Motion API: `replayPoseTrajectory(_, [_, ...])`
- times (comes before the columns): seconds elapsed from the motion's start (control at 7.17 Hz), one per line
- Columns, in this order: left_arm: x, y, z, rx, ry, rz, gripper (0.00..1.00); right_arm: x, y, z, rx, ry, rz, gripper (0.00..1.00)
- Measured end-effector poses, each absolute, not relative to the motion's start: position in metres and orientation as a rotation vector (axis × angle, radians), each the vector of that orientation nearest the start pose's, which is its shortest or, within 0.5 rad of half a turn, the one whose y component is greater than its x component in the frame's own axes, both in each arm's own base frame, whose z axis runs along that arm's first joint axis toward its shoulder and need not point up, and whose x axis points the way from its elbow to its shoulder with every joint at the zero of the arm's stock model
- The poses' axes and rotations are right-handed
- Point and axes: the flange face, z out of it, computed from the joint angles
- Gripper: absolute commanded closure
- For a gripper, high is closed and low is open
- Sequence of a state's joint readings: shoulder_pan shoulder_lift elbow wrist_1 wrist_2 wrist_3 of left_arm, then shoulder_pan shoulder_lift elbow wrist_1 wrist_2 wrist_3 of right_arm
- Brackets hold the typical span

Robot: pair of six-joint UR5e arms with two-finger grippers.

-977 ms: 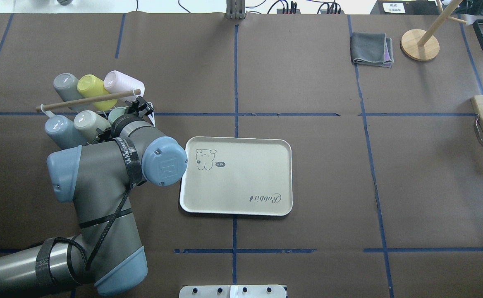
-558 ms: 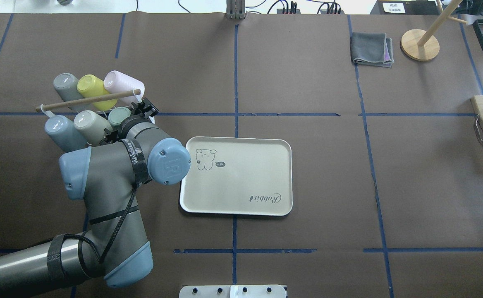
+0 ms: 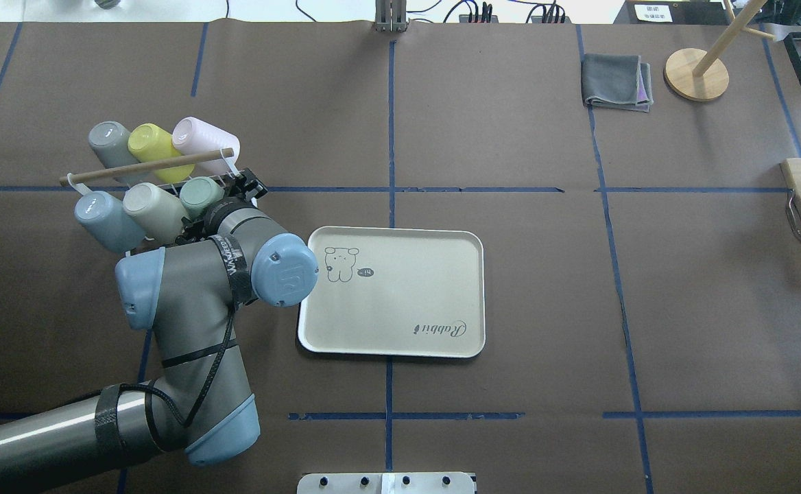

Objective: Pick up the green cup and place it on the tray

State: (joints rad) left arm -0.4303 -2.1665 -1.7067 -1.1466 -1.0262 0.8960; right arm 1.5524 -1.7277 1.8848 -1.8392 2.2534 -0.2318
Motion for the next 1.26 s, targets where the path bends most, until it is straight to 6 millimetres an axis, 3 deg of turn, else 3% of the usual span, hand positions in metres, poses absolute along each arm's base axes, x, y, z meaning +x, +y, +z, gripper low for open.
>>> replayPoseTrajectory(0.14, [0.5197,-0.4386,0.3092,0.426,-0.583,1.876,0.0,0.0629,-0.4128,0.6089,-0.034,-0.691,-0.202,0.0])
replayPoseTrajectory(0.42, [0.5249,-0.4369,0.3156,0.423,-0.58,1.871,0.11,0.0629,-0.4128,0.6093,-0.035,-0.691,-0.202,0.0])
replayPoseTrajectory(0.7, [0.528,-0.4342,0.3151,0.429,-0.613,1.866,0.33,0.0629,-0.4128,0.6102,-0.037,-0.691,-0.201,0.0])
replayPoseTrajectory(1.26, [0.5255,-0.4325,0.307,0.447,-0.64,1.863,0.34,0.0629,-0.4128,0.6106,-0.037,-0.691,-0.201,0.0])
